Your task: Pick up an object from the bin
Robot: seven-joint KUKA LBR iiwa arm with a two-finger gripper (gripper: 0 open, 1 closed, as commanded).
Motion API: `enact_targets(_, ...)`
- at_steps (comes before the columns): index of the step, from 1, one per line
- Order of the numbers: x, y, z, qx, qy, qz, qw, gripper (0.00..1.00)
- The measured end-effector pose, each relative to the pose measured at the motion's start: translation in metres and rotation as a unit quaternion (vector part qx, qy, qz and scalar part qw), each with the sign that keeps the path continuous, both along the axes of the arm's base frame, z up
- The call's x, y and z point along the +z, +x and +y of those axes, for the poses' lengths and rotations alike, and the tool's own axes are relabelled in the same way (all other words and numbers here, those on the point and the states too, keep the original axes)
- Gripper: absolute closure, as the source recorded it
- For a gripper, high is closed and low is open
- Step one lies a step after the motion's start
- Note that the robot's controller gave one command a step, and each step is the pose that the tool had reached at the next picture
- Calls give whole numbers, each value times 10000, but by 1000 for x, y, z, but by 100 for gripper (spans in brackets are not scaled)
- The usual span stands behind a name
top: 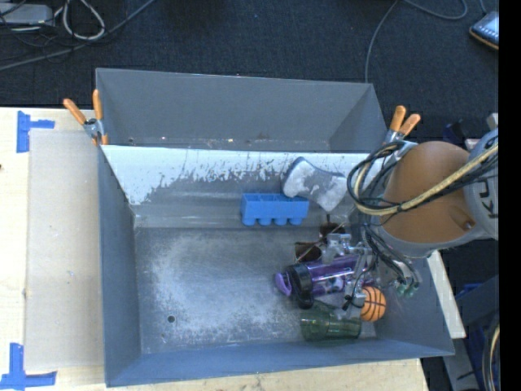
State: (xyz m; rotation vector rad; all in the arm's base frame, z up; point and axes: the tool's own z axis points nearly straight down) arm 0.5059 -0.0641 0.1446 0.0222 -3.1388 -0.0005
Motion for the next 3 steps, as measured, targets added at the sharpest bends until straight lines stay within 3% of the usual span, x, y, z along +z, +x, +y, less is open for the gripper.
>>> enact_targets(2,-17,7,2,-52,1,-1,10000,0)
enact_targets(3,-25,20,0,-80,2,-29,10000,0)
